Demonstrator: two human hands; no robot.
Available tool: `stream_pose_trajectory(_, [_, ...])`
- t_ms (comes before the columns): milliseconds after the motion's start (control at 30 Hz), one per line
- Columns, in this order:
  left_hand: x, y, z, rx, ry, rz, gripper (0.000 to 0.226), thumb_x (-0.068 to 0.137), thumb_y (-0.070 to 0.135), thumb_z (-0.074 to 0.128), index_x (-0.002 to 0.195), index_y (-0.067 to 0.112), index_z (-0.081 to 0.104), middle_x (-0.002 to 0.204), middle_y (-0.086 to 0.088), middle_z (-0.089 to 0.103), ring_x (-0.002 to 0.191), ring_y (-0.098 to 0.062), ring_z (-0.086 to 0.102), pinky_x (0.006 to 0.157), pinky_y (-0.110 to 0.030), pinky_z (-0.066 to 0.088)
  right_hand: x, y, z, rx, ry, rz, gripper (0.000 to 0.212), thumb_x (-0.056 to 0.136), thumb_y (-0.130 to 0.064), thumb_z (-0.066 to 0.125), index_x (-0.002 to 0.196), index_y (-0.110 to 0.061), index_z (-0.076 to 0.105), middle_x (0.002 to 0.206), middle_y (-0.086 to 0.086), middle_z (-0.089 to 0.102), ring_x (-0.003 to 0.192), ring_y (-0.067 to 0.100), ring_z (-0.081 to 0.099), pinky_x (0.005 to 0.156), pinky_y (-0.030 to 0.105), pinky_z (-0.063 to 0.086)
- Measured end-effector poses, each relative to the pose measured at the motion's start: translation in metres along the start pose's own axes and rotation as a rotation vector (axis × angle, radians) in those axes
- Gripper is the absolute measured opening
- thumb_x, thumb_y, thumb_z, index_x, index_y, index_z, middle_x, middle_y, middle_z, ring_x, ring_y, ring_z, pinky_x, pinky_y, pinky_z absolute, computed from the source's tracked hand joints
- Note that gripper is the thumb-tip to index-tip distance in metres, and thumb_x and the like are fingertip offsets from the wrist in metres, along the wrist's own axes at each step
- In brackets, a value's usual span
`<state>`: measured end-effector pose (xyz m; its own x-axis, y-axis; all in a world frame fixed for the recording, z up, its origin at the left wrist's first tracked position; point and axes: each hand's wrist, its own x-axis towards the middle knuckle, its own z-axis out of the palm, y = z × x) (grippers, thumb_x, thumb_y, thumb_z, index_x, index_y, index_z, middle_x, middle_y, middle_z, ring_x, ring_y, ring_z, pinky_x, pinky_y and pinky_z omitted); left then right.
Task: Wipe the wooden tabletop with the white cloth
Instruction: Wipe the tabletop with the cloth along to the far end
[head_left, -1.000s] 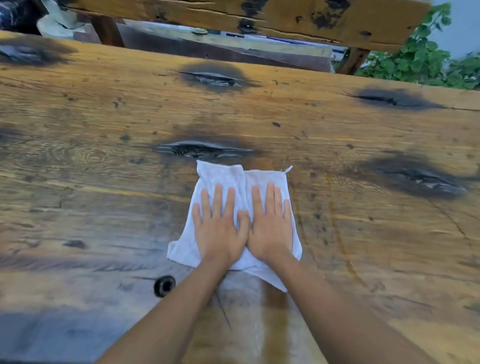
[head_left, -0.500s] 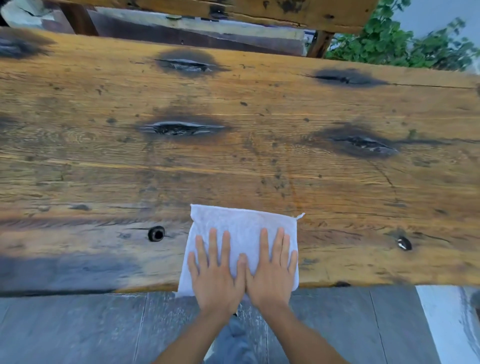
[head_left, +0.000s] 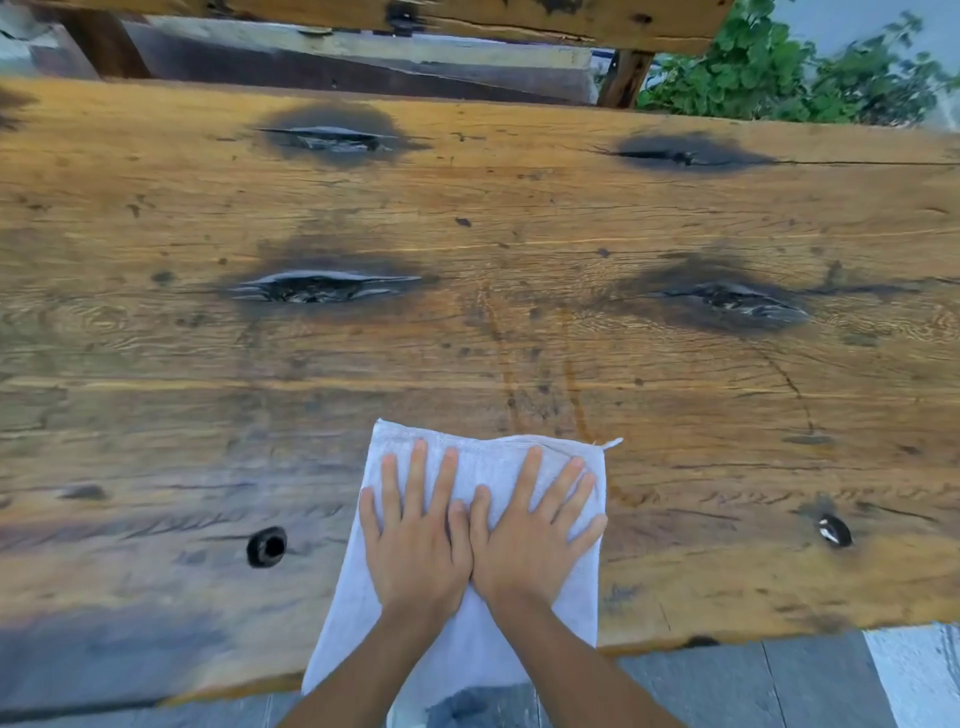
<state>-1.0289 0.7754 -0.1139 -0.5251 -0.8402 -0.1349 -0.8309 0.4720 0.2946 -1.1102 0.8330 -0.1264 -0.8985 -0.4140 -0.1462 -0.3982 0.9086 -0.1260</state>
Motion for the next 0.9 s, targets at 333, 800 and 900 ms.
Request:
stream_pose_trajectory(333, [0.115, 0.026, 0.005, 0.021, 0.038, 0.004, 0.059, 0.099, 0.040, 0.022, 0.158, 0.043, 0.015, 0.169, 0.010, 0.008, 0.157, -0.022, 0.000, 0.124, -0.052, 0.012, 0.107, -0.045, -0.001, -0.003, 0.070, 0.002, 0.082, 0.094, -0.064, 0.020, 0.161, -0.018, 0.022, 0.166, 0.027, 0.010, 0.156, 0.041, 0.007, 0.122, 0.064, 0.011])
stream_pose_trajectory(800, [0.393, 0.087, -0.003, 0.017, 0.113, -0.055, 0.059, 0.100, 0.041, 0.014, 0.158, 0.044, 0.004, 0.169, 0.010, -0.002, 0.156, -0.026, -0.007, 0.123, -0.053, -0.002, 0.373, -0.160, -0.026, 0.021, 0.009, -0.055, 0.080, 0.096, -0.065, 0.016, 0.162, -0.026, -0.003, 0.167, 0.022, -0.013, 0.155, 0.035, -0.017, 0.121, 0.060, -0.010])
stream_pose_trajectory(900, [0.459, 0.103, -0.008, 0.022, 0.127, -0.063, 0.058, 0.100, 0.041, 0.012, 0.158, 0.044, 0.004, 0.169, 0.010, -0.002, 0.156, -0.026, -0.008, 0.123, -0.054, -0.002, 0.434, -0.189, -0.035, 0.051, 0.020, -0.057, 0.079, 0.098, -0.065, 0.020, 0.162, -0.026, -0.003, 0.168, 0.021, -0.013, 0.155, 0.034, -0.017, 0.122, 0.060, -0.009])
